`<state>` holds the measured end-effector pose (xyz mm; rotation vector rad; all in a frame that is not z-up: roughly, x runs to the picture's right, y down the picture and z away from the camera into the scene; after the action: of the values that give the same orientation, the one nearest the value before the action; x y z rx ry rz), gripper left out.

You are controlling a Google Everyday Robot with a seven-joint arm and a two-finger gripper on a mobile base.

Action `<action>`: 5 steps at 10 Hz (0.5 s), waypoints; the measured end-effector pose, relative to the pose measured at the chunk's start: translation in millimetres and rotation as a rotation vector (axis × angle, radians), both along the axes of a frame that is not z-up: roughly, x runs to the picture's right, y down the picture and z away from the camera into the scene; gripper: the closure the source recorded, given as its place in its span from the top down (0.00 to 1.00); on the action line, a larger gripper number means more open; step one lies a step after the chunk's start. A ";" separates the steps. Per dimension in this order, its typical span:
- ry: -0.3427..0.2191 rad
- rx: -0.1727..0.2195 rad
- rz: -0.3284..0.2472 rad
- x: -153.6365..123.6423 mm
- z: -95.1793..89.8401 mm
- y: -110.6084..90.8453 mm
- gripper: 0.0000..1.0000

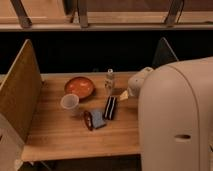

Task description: Place the eraser on the white sponge

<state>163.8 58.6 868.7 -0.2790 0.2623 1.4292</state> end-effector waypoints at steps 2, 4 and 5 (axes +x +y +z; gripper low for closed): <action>-0.008 -0.015 0.027 -22.2 10.2 9.2 0.80; -0.029 -0.048 0.015 -48.0 17.9 26.3 0.80; -0.043 -0.064 -0.006 -59.9 20.9 34.9 0.80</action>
<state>103.9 93.5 889.6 -0.3609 0.2736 1.4093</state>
